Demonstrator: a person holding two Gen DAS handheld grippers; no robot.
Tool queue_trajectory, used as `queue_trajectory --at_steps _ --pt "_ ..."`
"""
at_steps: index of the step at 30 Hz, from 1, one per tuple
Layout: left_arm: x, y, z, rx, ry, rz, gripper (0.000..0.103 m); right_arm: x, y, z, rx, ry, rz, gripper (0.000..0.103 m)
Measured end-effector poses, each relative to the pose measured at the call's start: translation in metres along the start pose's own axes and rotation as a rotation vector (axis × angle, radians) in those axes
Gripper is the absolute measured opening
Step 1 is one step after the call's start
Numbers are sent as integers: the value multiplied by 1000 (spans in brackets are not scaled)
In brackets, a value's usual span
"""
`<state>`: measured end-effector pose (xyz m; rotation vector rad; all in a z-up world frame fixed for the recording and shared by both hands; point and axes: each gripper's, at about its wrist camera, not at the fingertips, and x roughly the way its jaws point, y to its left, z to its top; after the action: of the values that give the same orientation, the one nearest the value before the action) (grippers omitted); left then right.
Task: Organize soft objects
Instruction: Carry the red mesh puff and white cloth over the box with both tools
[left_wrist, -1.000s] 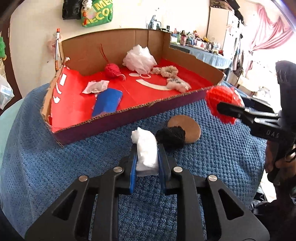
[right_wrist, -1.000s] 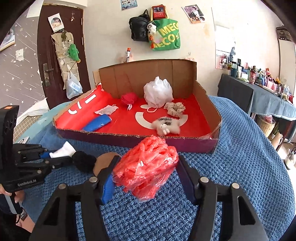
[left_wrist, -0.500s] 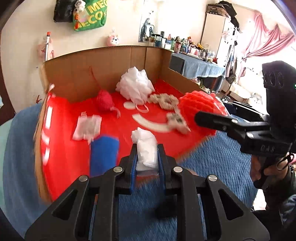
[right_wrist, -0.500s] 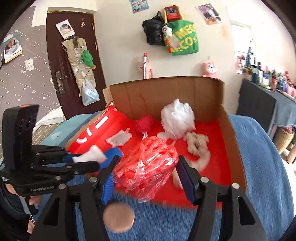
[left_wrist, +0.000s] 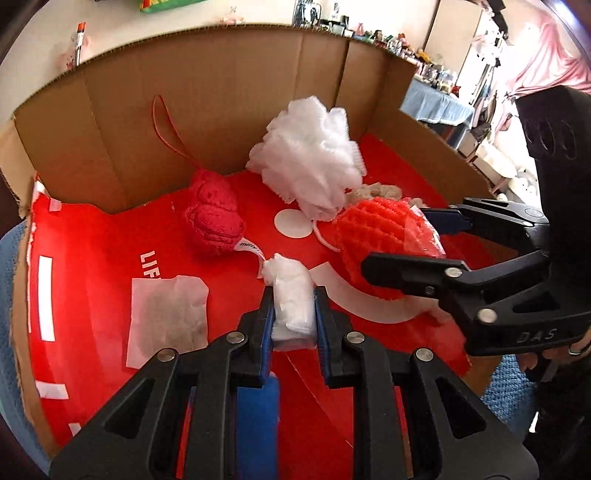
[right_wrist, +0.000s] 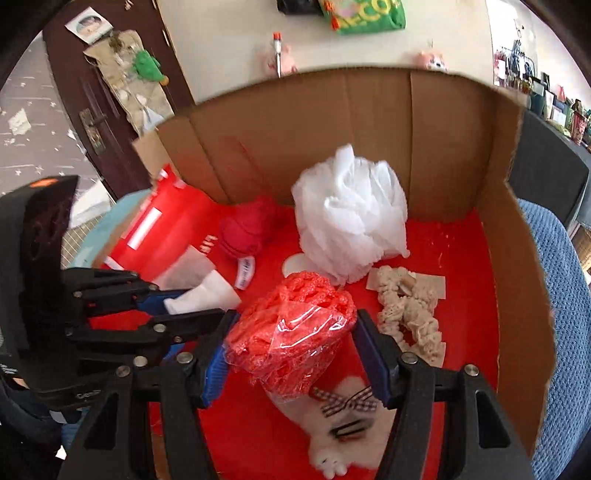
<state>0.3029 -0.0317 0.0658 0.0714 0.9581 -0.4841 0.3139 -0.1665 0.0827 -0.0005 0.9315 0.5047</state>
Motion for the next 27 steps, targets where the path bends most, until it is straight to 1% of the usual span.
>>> queue_trajectory --at_steps 2,5,7,11,14,25,27 --pt "2 1 1 -5 8 -10 18 5 -2 2 4 12 16 65" --pt "8 1 1 -15 36 0 18 5 1 5 -15 14 -4 65" --pt "11 2 2 -19 52 2 18 9 2 5 -19 36 -13 65" --pt "15 1 4 -23 63 5 18 11 2 6 -23 49 -23 67" --pt "14 1 3 -20 63 9 18 14 2 6 -20 68 -23 68" --pt "18 -4 4 -3 62 6 19 17 2 6 -22 75 -26 69" --pt "19 -4 4 -2 65 15 19 17 2 6 -20 75 -25 69"
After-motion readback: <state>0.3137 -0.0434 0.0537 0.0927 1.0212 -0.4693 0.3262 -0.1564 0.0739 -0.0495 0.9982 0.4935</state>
